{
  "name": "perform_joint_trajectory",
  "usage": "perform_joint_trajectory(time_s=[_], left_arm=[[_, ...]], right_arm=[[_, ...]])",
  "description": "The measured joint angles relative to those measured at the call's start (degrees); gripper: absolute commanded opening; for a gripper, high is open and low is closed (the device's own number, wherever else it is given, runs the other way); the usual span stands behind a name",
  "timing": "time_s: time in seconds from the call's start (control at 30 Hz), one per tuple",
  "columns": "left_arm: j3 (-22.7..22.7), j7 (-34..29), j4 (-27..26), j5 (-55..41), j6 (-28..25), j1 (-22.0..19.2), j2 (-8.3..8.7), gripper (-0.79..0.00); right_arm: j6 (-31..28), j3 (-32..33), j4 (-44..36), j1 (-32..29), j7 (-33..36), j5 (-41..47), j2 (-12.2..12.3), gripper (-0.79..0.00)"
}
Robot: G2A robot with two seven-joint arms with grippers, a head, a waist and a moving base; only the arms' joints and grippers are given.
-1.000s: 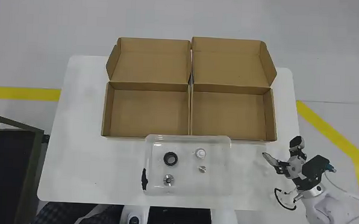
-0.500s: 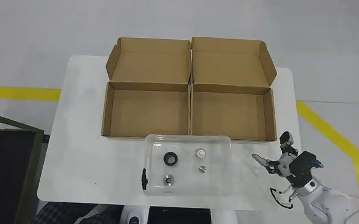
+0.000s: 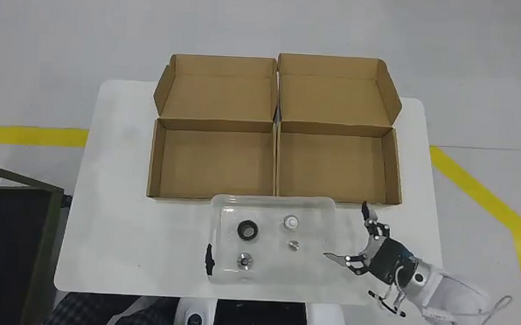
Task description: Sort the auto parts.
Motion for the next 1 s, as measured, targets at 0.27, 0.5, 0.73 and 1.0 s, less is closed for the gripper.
perform_joint_trajectory(time_s=[0.27,0.5,0.73,1.0], left_arm=[[0.0,0.0,0.0,0.0,0.0,0.0,0.0,0.0],[0.0,0.0,0.0,0.0,0.0,0.0,0.0,0.0],[0.0,0.0,0.0,0.0,0.0,0.0,0.0,0.0],[0.0,0.0,0.0,0.0,0.0,0.0,0.0,0.0]], right_arm=[[0.2,-5.0,-3.2,2.3,7.2,-1.3,0.0,0.0],[-0.4,-9.3,-3.5,6.1,13.6,0.1,0.0,0.0],[0.5,-12.9,-3.1,9.1,18.2,1.1,-0.2,0.0],[2.1,-16.4,-2.0,11.5,21.4,0.0,-0.3,0.0]])
